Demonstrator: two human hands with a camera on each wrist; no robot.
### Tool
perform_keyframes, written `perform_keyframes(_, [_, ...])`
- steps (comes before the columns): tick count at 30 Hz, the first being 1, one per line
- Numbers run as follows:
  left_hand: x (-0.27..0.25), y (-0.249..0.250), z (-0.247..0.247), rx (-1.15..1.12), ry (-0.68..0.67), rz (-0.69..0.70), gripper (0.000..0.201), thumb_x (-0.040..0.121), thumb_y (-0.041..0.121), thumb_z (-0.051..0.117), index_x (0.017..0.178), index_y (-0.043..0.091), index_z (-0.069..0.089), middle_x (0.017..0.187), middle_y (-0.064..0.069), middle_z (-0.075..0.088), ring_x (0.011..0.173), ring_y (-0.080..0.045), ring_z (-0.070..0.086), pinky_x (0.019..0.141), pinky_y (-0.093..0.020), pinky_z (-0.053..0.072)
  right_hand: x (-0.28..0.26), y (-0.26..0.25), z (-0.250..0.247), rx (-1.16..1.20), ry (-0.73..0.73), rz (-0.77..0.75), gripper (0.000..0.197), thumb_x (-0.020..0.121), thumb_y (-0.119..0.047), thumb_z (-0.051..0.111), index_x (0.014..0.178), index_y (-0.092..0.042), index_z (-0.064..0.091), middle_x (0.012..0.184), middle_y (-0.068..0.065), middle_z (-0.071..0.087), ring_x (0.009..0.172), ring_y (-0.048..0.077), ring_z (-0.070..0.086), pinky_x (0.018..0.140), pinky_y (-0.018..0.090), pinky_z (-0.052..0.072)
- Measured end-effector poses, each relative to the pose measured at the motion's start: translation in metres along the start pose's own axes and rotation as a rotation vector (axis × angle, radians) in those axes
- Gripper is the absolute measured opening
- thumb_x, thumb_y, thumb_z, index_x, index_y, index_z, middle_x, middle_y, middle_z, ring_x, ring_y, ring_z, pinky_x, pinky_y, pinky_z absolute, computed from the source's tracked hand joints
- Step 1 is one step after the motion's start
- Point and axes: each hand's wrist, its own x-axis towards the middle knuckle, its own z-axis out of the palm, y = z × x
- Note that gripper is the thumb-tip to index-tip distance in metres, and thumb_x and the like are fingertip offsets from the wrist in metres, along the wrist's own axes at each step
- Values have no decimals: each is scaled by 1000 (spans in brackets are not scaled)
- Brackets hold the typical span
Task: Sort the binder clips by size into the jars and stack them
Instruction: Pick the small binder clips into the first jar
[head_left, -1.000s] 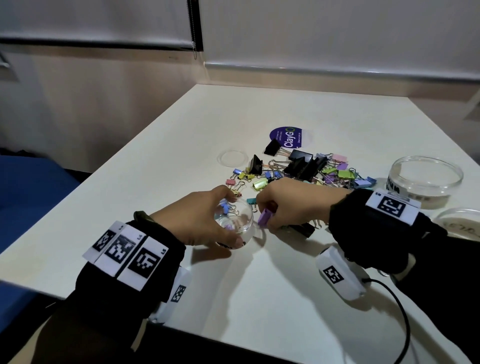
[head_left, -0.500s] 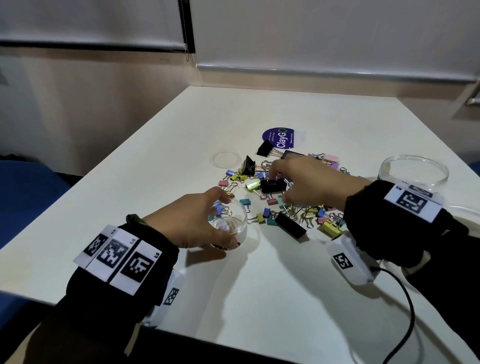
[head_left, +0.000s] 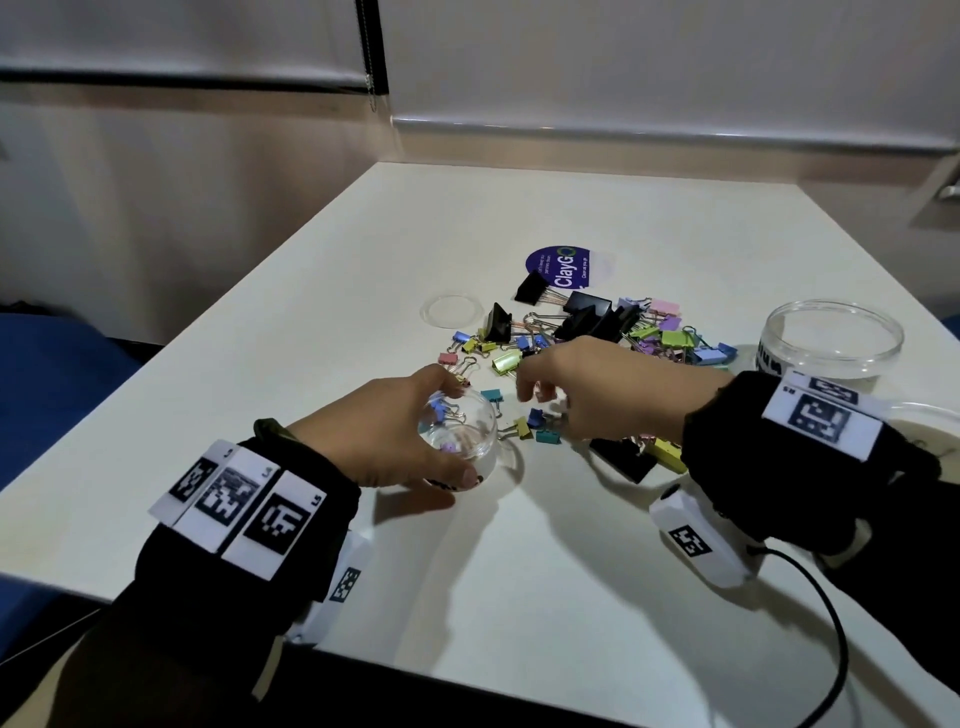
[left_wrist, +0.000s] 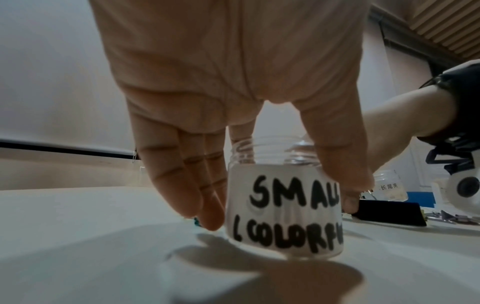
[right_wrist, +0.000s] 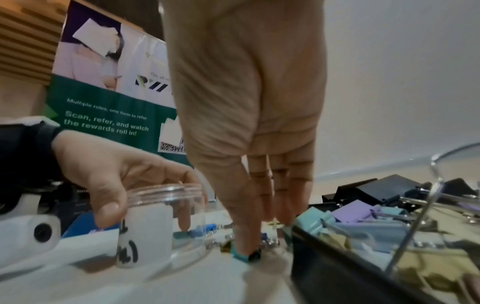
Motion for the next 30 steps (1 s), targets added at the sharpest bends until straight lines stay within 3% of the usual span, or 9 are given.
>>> perform_keyframes(2, [-1, 0, 0, -1, 2, 4, 76, 63, 46, 85, 126, 36, 44, 113, 6, 61, 95, -12, 58, 87, -29, 49, 4, -4, 3, -29, -46, -65, 52, 73, -4, 70, 119, -26, 60, 102, -2, 62, 95, 19, 56, 74, 30, 48])
perform_keyframes(6, [-1, -3, 0, -16, 1, 2, 78, 62, 46, 86, 127, 36, 44, 114, 7, 62, 98, -13, 59, 89, -31, 49, 8, -7, 6, -63, -62, -116, 46, 77, -2, 65, 116, -26, 63, 105, 3, 66, 97, 22, 58, 79, 40, 52])
perform_keyframes(8, [-1, -4, 0, -20, 2, -1, 78, 62, 46, 86, 127, 37, 44, 114, 7, 61, 97, -13, 59, 88, -30, 49, 8, -8, 6, -48, -68, -126, 44, 78, -1, 63, 115, -26, 64, 104, 4, 66, 96, 22, 58, 78, 40, 51])
perform_keyframes(15, [0, -5, 0, -38, -8, 6, 77, 60, 46, 87, 124, 38, 45, 112, 7, 63, 96, -13, 61, 88, -33, 51, 10, -8, 11, -5, -72, -137, 20, 73, -1, 64, 80, -20, 66, 83, 2, 65, 78, 17, 57, 68, 37, 51])
perform_keyframes(19, [0, -5, 0, -55, -7, 8, 75, 60, 44, 87, 123, 37, 46, 111, 9, 64, 94, -11, 62, 86, -30, 52, 10, -7, 10, 53, -73, -99, 21, 72, 0, 59, 79, -18, 67, 72, -2, 61, 70, 13, 55, 60, 26, 46])
perform_keyframes(21, [-1, -5, 0, -63, -2, 9, 74, 61, 43, 87, 122, 37, 46, 111, 8, 63, 90, -10, 63, 84, -29, 52, 10, -8, 9, 85, -68, -78, 19, 72, -2, 61, 81, -18, 68, 71, -3, 60, 69, 13, 56, 60, 27, 46])
perform_keyframes(26, [2, -6, 1, -50, 2, 16, 76, 60, 46, 86, 123, 39, 45, 112, 6, 61, 91, -9, 60, 81, -27, 50, 6, 0, -11, 376, 23, 5, 19, 75, 1, 64, 82, -16, 70, 68, 0, 67, 59, 13, 66, 60, 36, 56])
perform_keyframes(28, [3, -6, 2, -45, 2, 27, 74, 61, 45, 86, 122, 37, 45, 111, 7, 61, 87, -6, 58, 74, -21, 47, 6, -4, -23, 520, 73, -27, 19, 76, 5, 63, 81, -13, 70, 68, 7, 67, 57, 15, 66, 60, 37, 57])
perform_keyframes(30, [3, -5, 2, -50, 2, 47, 69, 63, 40, 86, 118, 36, 45, 106, 7, 63, 82, 0, 58, 63, -10, 44, 8, -15, -31, 596, 99, -76, 19, 76, 7, 63, 81, -10, 70, 63, 6, 63, 55, 15, 63, 59, 34, 56])
